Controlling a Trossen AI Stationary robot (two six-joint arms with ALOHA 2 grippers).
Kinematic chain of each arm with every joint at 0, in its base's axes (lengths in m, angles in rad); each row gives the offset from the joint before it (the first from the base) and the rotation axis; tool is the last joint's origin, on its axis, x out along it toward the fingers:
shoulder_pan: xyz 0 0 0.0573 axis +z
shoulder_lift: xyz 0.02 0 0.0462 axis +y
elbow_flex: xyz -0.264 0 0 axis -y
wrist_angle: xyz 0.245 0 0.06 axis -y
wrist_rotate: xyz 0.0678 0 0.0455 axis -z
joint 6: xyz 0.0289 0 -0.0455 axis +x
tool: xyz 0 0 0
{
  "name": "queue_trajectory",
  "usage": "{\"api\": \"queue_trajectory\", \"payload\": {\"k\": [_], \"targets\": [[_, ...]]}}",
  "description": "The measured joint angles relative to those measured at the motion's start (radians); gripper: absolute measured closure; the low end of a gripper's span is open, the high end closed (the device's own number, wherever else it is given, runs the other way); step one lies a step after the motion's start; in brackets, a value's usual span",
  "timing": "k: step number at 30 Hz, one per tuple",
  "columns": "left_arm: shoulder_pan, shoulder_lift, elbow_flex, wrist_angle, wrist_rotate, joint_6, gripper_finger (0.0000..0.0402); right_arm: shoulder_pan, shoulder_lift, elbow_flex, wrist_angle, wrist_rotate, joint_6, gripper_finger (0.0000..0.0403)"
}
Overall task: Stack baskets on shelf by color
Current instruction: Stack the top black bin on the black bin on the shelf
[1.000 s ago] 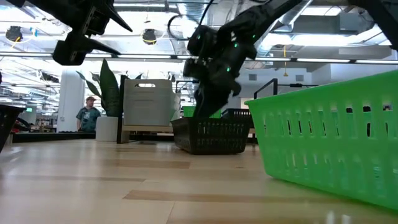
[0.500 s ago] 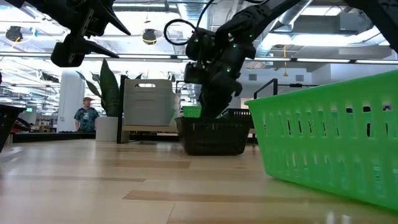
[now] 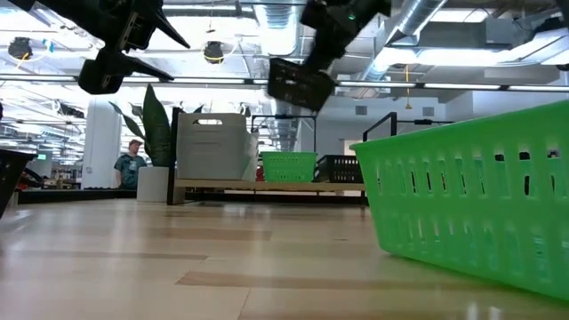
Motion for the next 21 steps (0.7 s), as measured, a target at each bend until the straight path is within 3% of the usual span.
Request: {"api": "queue_trajectory", "payload": {"k": [9, 14, 21], "targets": [[0.065, -0.005, 0.000, -0.008, 0.016, 0.052, 0.0185, -0.294, 0.145, 0.242, -0.212, -0.022, -0.133, 0.0399], [0.104, -0.005, 0.000, -0.009, 0.066, 0.086, 0.0185, -0.359, 0.238, 0.326, -0.335, -0.096, -0.240, 0.0400], [0.147, -0.005, 0.000, -0.007, 0.089, 0.105, 0.0185, -0.396, 0.306, 0.341, -0.399, -0.114, -0.337, 0.0399]]}}
